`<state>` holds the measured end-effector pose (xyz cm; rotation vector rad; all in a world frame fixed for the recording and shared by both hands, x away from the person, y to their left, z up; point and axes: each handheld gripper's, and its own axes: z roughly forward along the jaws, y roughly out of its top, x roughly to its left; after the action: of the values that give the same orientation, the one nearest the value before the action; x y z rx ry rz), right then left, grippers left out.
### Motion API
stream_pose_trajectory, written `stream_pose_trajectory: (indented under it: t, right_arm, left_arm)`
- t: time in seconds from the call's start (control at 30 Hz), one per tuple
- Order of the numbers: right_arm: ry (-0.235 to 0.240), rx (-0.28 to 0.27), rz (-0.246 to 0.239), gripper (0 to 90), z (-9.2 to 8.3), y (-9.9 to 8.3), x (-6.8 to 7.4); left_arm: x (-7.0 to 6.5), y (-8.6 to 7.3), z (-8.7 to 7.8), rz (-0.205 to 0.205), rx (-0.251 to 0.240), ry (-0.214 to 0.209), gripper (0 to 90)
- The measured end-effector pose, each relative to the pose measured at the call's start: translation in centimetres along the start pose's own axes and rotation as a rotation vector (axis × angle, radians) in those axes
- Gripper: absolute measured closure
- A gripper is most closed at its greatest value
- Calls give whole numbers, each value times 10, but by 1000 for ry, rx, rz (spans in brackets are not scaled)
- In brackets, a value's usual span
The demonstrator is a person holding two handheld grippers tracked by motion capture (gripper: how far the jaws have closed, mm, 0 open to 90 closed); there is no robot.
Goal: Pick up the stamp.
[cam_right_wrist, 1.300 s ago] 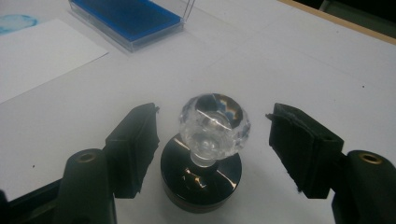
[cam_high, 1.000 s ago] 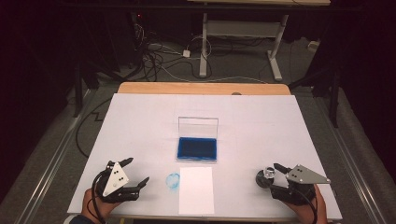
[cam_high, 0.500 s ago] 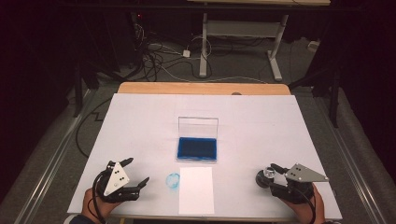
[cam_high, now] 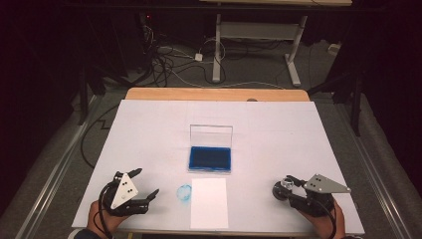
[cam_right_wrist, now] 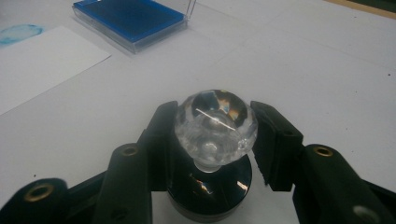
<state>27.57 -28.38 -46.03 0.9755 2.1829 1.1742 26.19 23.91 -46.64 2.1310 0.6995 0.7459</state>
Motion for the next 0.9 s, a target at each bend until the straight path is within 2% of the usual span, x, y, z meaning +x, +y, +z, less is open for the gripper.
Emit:
stream_pose_trajectory:
  t: [0.9]
  right_arm:
    - [2,3,10,563,0,2,0]
  left_arm:
    - [0,0,1,2,2,-1,170]
